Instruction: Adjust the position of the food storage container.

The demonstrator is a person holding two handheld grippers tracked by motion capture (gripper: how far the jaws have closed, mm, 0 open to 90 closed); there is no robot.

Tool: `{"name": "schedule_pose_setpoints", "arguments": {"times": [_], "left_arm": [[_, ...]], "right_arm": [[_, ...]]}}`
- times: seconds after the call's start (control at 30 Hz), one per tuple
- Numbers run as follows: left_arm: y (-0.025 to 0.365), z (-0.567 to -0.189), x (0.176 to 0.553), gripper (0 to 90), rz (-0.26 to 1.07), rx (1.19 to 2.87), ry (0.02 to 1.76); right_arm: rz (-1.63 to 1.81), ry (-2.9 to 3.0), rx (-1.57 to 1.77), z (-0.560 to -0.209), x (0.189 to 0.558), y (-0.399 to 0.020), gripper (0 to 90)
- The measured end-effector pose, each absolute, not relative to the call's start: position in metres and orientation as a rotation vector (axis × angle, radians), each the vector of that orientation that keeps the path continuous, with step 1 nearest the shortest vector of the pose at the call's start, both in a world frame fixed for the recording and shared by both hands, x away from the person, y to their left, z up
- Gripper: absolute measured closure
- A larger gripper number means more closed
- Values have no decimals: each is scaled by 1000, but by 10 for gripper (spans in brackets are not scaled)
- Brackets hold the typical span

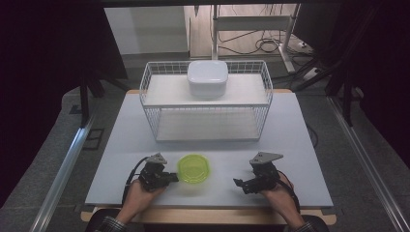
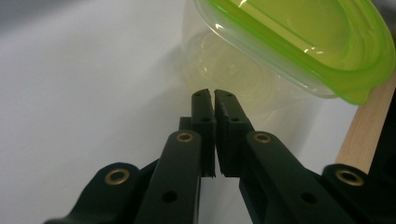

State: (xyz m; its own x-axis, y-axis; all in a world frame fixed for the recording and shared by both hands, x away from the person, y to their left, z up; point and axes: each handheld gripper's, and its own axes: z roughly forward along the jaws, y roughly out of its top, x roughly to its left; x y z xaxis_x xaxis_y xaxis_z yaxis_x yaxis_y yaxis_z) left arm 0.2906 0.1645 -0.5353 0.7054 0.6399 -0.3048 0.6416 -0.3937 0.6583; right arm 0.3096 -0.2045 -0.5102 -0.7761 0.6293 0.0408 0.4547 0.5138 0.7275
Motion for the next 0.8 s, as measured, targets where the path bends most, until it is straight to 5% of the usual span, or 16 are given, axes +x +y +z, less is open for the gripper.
{"name": "schedule_pose_setpoints", "arguments": {"times": [0.47, 0.8], "left_arm": [[129, -536, 284, 840, 32, 2203, 880], [147, -526, 276, 383, 215, 2161, 911]], "right_arm": [[1119, 2533, 935, -511, 309, -204, 58], [1150, 2525, 932, -509, 309, -206, 58]]}}
